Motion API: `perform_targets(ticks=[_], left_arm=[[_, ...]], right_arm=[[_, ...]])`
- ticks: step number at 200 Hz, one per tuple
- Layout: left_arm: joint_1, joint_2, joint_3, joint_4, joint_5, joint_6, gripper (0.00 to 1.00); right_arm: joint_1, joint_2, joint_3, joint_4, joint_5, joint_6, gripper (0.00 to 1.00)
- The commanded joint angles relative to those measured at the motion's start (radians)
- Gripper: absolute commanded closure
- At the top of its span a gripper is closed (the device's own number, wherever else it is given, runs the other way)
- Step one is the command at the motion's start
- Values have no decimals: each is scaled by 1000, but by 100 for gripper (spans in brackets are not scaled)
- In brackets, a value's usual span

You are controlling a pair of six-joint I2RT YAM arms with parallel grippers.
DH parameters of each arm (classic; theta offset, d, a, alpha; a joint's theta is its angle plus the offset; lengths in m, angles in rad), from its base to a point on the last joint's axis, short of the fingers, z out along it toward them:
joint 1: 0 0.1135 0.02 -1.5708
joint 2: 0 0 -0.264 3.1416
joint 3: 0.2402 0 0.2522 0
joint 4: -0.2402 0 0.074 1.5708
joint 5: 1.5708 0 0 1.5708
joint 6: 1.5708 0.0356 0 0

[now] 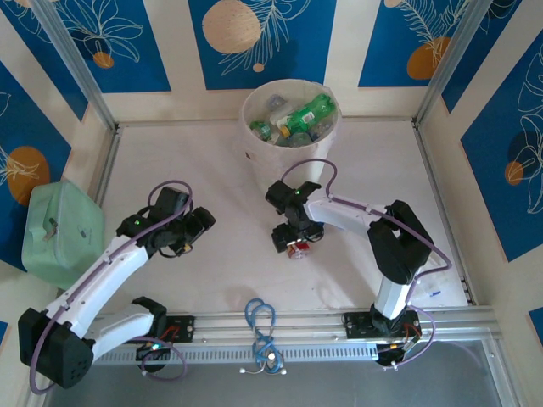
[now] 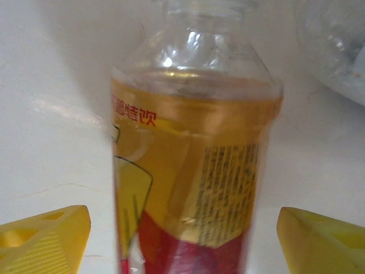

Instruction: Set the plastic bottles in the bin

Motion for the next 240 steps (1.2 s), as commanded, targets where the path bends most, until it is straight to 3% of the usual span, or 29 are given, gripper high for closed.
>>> perform_targets(ticks=[1, 60, 102, 157, 178, 203, 240], left_arm=[[11, 2, 39, -16, -19, 35, 17], [12, 4, 42, -20, -28, 29, 17], [17, 1, 44, -22, -35, 27, 17], [20, 8, 77, -22, -58, 60, 17], [20, 9, 124, -36, -89, 105, 17], [20, -2, 187, -30, -126, 163, 16], [20, 15, 258, -20, -116, 239, 15]], right_arm=[[7, 20, -20, -10, -3, 15, 17], [30, 39, -24, -6, 3, 29, 27], [61, 6, -25, -21, 18, 38, 43], [217, -143, 56, -166, 94, 107, 49], [234, -210, 177, -242, 107, 115, 50], [186, -257, 418, -288, 86, 76, 50], [49, -144, 877, -310, -1, 79, 49]])
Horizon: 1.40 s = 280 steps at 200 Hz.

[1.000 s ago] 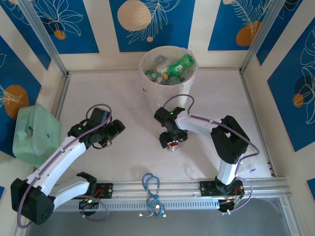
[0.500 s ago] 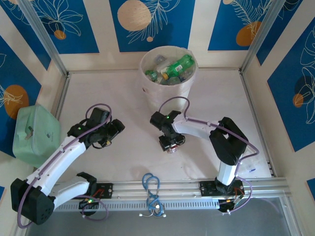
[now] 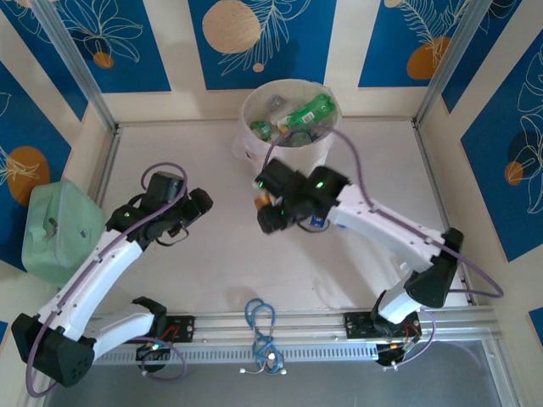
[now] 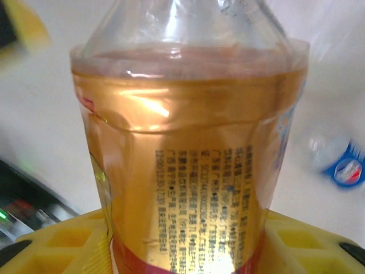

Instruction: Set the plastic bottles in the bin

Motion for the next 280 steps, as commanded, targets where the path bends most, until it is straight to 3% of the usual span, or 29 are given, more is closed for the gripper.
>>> perform_targets(ticks=[1, 39, 55, 81, 115, 168, 184, 236, 260, 280], left_arm=[[12, 7, 56, -4, -18, 84, 15], [10, 14, 58, 11, 8, 92, 15], [10, 13, 50, 24, 24, 81, 15], [8, 19, 44, 31, 45, 76, 16], [8, 32, 43, 20, 55, 93, 17], [8, 37, 10, 37, 60, 79, 17], [9, 41, 11, 39, 61, 78, 17], [9, 50, 23, 42, 50, 82, 17], [9, 48, 24, 45, 37, 85, 17], [9, 48, 22, 57, 39, 87, 16]], right_arm=[[-84, 72, 255, -57, -57, 9, 48], [-254, 349, 754, -98, -177, 117, 48], [-321, 452, 876, -92, -256, 181, 48], [-394, 506, 829, 3, -357, 248, 49], [-429, 550, 803, 79, -431, 216, 48], [-449, 635, 841, 27, -489, 190, 23], [-443, 623, 841, 25, -469, 181, 17], [-414, 467, 793, -23, -346, 108, 17], [-383, 256, 531, 11, -226, 52, 16], [-409, 13, 159, 133, -223, 60, 12]])
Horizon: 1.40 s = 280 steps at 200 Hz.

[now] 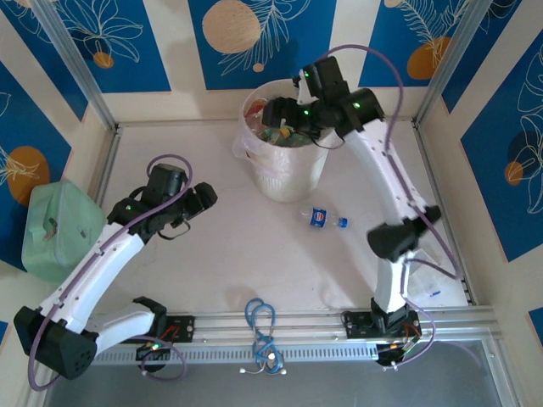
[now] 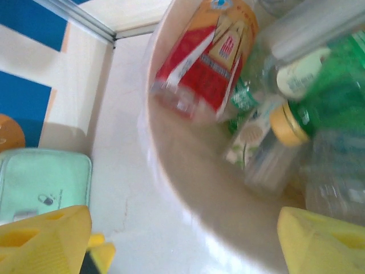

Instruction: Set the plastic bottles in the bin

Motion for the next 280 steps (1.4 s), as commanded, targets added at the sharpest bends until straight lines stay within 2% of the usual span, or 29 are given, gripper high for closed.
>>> perform_targets(ticks=[1, 24, 35, 48, 63, 93, 143, 188, 228, 280], left_arm=[[8, 0, 2, 29, -8, 13, 16], [8, 7, -4, 45, 8, 11, 17], [8, 9, -7, 53, 16, 7, 17], [8, 10, -11, 63, 24, 2, 17], [8, 15, -13, 70, 32, -4, 18], [7, 11, -18, 80, 47, -17, 18], [6, -7, -42, 88, 61, -30, 19], [4, -12, -77, 136, 104, -47, 20], [2, -13, -81, 153, 114, -52, 20], [1, -3, -90, 171, 124, -61, 20]], right_arm=[[-16, -271, -314, 91, 62, -40, 12], [-102, -473, -650, 163, -26, -22, 8], [-164, -528, -794, 183, -125, -16, 7], [-221, -559, -931, 219, -209, -21, 7], [-271, -569, -1057, 264, -227, -25, 7], [-375, -541, -1223, 392, -324, 2, 7], [-449, -380, -1278, 503, -351, 11, 7], [-449, -245, -1247, 551, -354, -12, 6], [-405, -192, -1251, 558, -332, -41, 7], [-303, -259, -1327, 531, -280, -29, 7]])
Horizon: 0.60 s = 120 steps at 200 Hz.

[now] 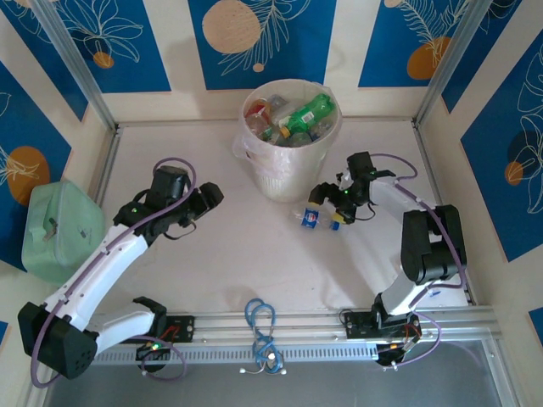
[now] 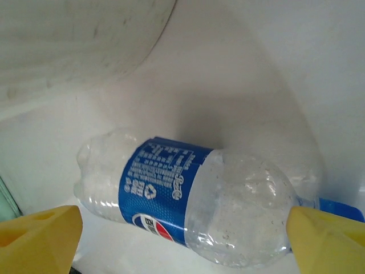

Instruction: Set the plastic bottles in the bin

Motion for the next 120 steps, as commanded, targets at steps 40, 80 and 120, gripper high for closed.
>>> perform_targets(ticks=[40, 80, 120], left_arm=[[0, -5, -13, 28, 20, -9, 20], [1, -4, -15, 31, 20, -7, 20], [1, -3, -24, 37, 20, -10, 20]], right_arm=[[157, -111, -94, -53, 70, 32, 7], [239, -114, -77, -93, 154, 64, 10], [269, -53, 2, -143, 288, 105, 8]])
